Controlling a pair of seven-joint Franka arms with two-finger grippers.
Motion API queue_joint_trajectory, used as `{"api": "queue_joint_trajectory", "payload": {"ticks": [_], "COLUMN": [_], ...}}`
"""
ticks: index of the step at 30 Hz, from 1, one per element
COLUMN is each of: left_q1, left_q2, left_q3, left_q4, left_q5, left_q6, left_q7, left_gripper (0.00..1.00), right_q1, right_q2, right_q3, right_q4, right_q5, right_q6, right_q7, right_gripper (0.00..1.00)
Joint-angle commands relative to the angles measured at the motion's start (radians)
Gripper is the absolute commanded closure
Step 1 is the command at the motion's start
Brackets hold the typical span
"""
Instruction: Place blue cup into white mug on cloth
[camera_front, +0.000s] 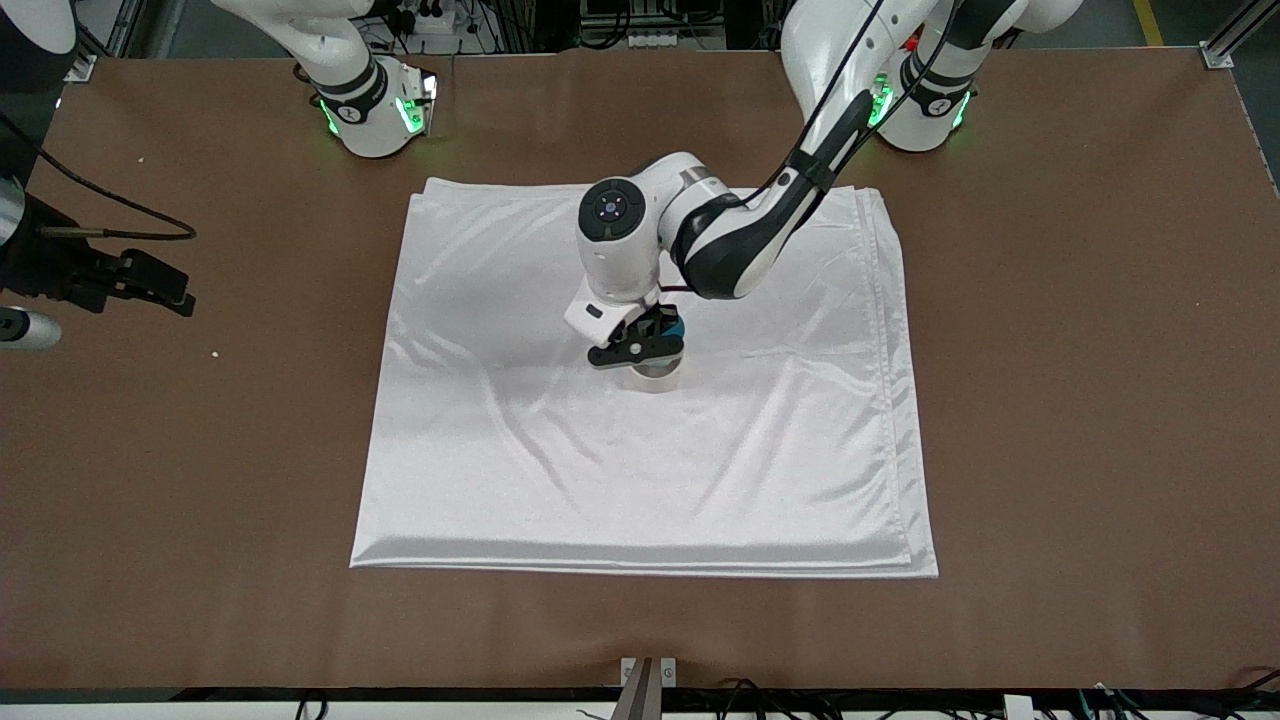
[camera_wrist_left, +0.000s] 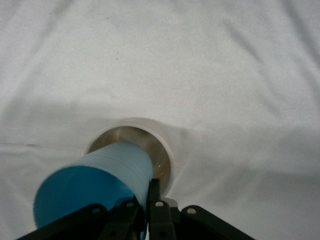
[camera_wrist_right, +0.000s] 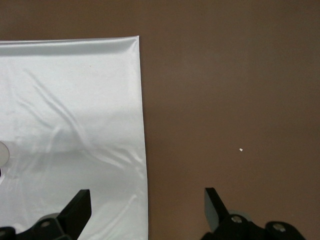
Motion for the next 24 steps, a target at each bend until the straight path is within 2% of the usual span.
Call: {"api": "queue_joint_trajectory", "payload": {"ticks": [1,8,10,11,18,22,24], "left_q1": [-0.006,-0.001,0.003,0.003,0.006,0.015,0.019], "left_q2": [0.030,0.036,0.038,0.036,0.018,-0.007,-0.025], "left_q3": [0.007,0.007,0.007,0.007,0.007,0.007,0.008], "left_q4": [0.037,0.036,0.036,0.036,0.029,0.029,0.022], "left_q5": [0.018,0.018,0.018,0.018,0.016,0.018,0.019], "left_q6": [0.004,0.010,0.019,0.019,0.016,0.005,0.001], "left_q7": [-0.017,-0.010,-0.007,-0.007,-0.004,-0.005,-0.008], "left_gripper": [1.00,0.73,0.58,0.54,0.44,0.29,0.27], "right_q1": [0.000,0.003,0.003,0.005,0.079,0.080,0.080], "right_q2": [-0.030,-0.033,-0.033,-0.033,-0.034,-0.034,-0.034], "right_q3": [0.014,0.003,-0.006,-0.018,-0.132,-0.136,-0.136], "right_q4": [-0.027,-0.027,-0.028,-0.028,-0.028,-0.028,-0.030], "right_q5": [-0.011,-0.013,-0.013,-0.013,-0.002,-0.002,-0.002], "right_q6": [0.008,0.023,0.026,0.026,0.026,0.028,0.028], "right_q7": [-0.009,-0.055,-0.068,-0.072,-0.098,-0.124,-0.124], "right_gripper": [0.00,0.00,0.00,0.00,0.00,0.00,0.00]}}
